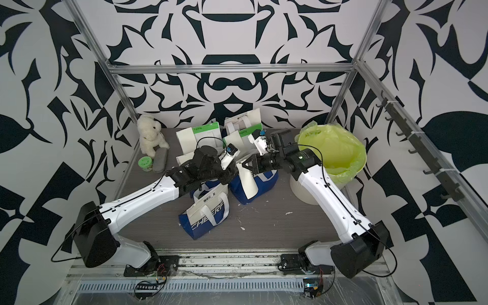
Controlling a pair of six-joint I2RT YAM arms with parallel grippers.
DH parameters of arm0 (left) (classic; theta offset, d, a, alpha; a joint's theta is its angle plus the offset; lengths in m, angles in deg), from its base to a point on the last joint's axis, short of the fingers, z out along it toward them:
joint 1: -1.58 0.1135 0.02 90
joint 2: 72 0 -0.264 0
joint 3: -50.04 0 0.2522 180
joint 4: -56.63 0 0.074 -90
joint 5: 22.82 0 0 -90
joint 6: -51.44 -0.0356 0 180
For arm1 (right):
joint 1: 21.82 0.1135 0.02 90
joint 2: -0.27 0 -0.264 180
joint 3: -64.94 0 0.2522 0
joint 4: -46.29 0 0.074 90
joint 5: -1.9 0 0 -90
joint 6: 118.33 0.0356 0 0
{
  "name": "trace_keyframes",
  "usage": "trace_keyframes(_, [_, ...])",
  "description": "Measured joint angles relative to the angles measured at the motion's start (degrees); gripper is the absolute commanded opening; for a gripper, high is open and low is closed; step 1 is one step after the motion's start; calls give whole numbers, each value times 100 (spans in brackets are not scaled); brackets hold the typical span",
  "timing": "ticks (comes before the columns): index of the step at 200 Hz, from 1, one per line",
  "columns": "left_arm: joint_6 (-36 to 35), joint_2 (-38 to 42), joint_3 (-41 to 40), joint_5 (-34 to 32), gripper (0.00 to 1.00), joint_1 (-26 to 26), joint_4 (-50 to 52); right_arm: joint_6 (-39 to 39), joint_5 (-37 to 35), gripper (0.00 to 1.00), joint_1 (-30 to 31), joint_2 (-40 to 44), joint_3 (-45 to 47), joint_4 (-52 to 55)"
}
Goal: Shred takeout receipts and throw away
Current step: Tear off the takeout receipt from the takeout bag.
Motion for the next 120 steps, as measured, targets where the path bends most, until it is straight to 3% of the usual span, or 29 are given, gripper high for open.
trace_keyframes(18, [15, 39, -44, -103, 58, 0, -46, 87, 57, 0, 0, 0, 0, -2])
trace_keyframes(29, [24, 70, -48, -177, 64, 0, -50, 133, 85, 0, 0, 9, -4, -2])
trace_keyframes(32, [37, 76, -48, -197, 74, 0, -50, 146, 87, 0, 0, 11, -4, -2])
trace_keyframes(35, [26, 87, -48, -221, 94, 0, -52, 146, 85, 0, 0, 13, -9, 0])
trace_keyframes(38, [70, 94, -48, -234, 100, 0, -52, 157, 87, 0, 0, 15, -15, 4])
trace_keyframes(94, [199, 579, -105, -964, 99, 20, -162, -15, -678, 0, 0, 389, -232, 348])
trace_keyframes(120, [225, 997, -90, -688, 100, 160, -131, -120, -1062, 0, -2, 693, -258, 407])
